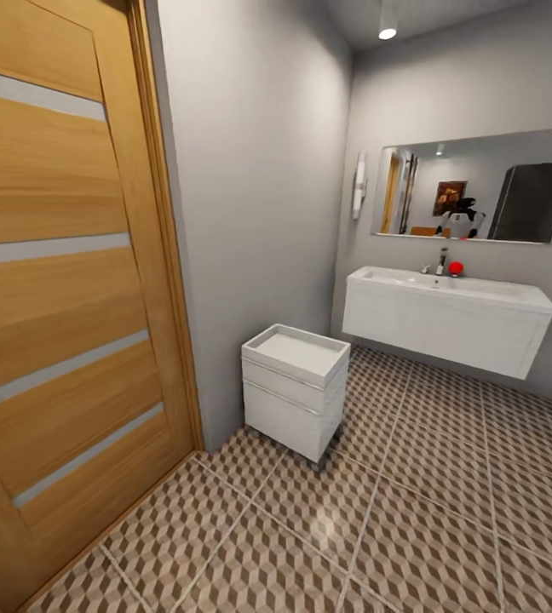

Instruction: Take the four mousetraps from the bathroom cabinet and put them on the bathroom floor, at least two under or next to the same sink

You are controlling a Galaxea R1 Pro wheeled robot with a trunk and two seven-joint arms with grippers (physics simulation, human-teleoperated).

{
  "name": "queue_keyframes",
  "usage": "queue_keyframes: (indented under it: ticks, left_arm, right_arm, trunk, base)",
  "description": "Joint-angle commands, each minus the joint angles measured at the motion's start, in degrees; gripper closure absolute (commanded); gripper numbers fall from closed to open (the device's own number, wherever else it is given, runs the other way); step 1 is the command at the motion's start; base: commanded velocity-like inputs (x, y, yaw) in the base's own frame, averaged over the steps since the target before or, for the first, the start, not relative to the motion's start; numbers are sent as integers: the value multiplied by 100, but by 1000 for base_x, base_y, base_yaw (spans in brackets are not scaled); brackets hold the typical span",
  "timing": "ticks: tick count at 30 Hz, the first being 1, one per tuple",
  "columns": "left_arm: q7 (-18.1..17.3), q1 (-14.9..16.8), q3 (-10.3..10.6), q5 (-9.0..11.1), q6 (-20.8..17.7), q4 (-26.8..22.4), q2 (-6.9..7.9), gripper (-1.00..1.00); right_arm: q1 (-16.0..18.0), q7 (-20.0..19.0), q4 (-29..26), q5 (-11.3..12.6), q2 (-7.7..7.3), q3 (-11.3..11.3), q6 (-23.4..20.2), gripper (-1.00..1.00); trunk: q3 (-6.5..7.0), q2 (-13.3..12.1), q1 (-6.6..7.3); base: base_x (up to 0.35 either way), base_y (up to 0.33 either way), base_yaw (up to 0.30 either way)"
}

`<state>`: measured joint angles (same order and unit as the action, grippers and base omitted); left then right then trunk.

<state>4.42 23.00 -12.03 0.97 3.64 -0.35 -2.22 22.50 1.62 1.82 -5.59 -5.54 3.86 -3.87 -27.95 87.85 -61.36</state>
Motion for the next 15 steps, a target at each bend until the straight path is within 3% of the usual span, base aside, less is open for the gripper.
queue_keyframes:
  ticks: [1,15]
  left_arm:
    - [30,3,-21,1,20,3,1,100]
    - [52,3,-13,-58,27,-27,25,100]
  right_arm:
    - [9,5,11,-36,0,39,-11,100]
    - [9,5,11,-35,0,44,-9,100]
  trunk:
    - [-6,3,0]
    - [-6,3,0]
  base:
    - [0,0,-298]
    - [0,0,-298]
